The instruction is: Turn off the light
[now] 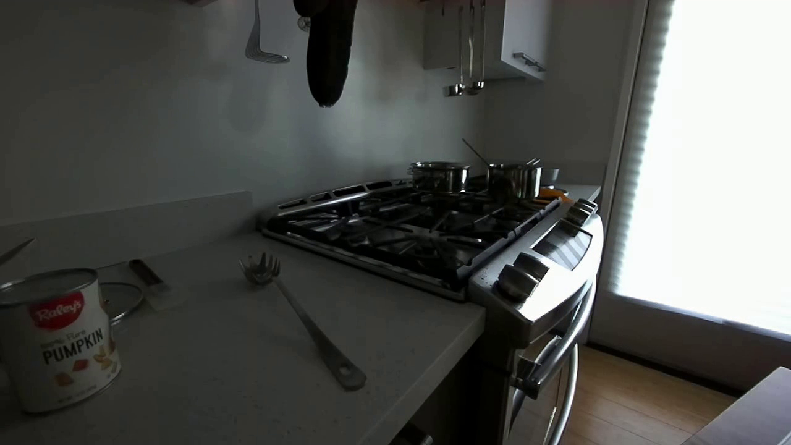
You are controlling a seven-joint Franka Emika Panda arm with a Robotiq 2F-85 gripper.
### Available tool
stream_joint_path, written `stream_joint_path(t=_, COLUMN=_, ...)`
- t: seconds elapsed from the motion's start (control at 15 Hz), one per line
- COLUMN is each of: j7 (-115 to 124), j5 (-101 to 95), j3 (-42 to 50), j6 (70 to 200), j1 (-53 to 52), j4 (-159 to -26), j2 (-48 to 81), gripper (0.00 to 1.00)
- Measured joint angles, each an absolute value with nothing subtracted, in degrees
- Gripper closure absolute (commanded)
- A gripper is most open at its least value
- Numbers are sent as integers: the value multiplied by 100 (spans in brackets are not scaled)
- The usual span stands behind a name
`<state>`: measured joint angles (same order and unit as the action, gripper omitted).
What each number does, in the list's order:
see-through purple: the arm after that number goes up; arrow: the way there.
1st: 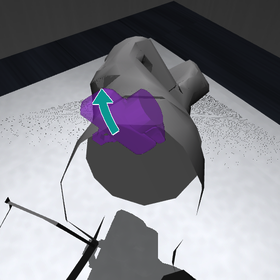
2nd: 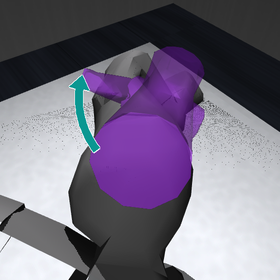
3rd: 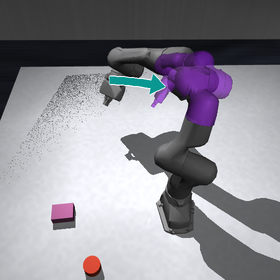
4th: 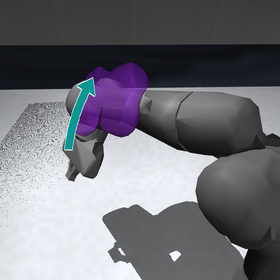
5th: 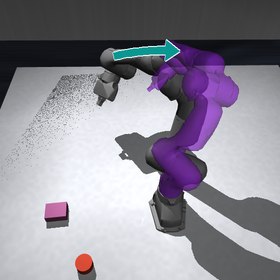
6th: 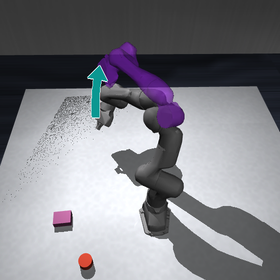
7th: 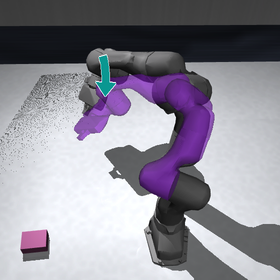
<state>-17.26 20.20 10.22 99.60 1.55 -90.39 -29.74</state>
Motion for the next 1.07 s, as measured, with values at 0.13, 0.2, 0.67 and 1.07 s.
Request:
stream_joint_path(t=0.13, j7=-1726, j5=1843, j3=1109, j6=9485, j1=170, j4=-9091, j2=-3092, gripper=44)
stream_joint_path(t=0.2, j7=-1726, j5=1762, j3=1138, j6=9328, j1=184, j4=-9157, j2=-3136, gripper=37)
stream_joint_path(t=0.67, j7=-1723, j5=1020, j3=1018, j6=8948, j1=285, j4=-10169, j2=-3283, gripper=0)
stream_joint_path(t=1.07, j7=-1702, j5=520, j3=943, j6=8936, j1=357, j4=-11158, j2=-3434, gripper=0)
